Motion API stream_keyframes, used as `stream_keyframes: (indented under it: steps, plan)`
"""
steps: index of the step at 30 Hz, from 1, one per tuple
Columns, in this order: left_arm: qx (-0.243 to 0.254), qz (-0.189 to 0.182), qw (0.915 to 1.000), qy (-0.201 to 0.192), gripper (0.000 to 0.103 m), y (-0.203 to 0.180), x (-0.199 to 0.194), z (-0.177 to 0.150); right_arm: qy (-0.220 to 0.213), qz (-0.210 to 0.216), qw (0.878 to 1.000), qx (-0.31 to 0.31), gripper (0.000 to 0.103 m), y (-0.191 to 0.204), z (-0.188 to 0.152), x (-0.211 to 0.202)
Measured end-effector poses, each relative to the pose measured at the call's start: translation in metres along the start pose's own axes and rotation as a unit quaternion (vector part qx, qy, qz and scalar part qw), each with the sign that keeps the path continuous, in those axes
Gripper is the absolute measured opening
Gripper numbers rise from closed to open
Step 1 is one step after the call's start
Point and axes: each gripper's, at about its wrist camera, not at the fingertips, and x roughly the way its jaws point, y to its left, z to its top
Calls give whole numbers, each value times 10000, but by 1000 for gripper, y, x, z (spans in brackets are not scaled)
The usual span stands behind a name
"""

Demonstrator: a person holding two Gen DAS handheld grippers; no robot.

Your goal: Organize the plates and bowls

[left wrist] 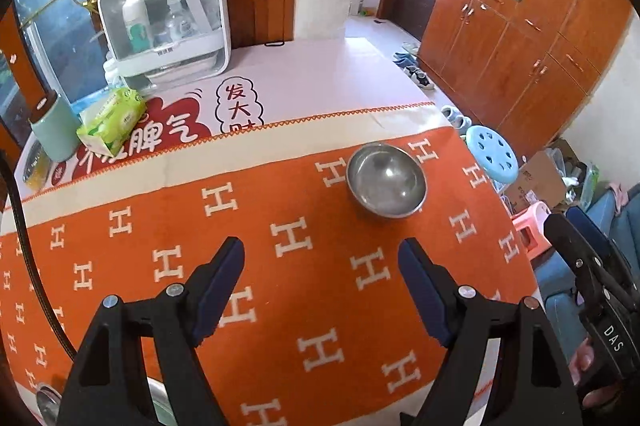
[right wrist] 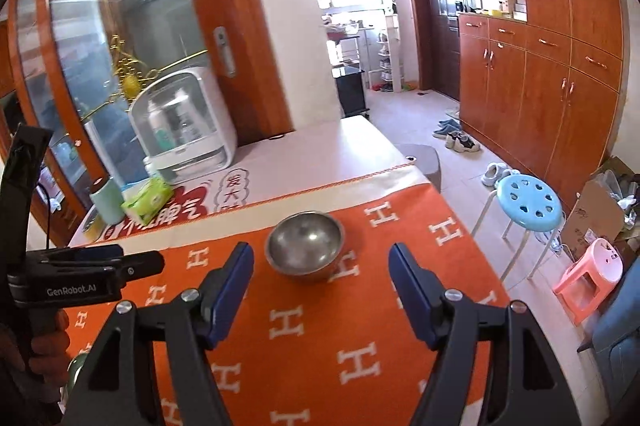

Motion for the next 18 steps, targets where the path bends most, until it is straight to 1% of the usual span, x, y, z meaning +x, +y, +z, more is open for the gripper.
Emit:
stream_keyframes:
  steps: [3,7,10,18]
  plan:
    - [-121,6,9998,124,78,-6,17,8,129,39,9999,23,70,-9,5,17]
    - [-255,-30,9994,216,78,-12,40,12,433,111,9990,-2,70,-16,4,46]
    - [-382,-31,9988,299,78,-13,58,12,748,290,9967,80,70,-17,-1,71]
    - [-695,-130,9966,419,78,-5,108,16,1323,557,9891,320,70,-23,-17,127]
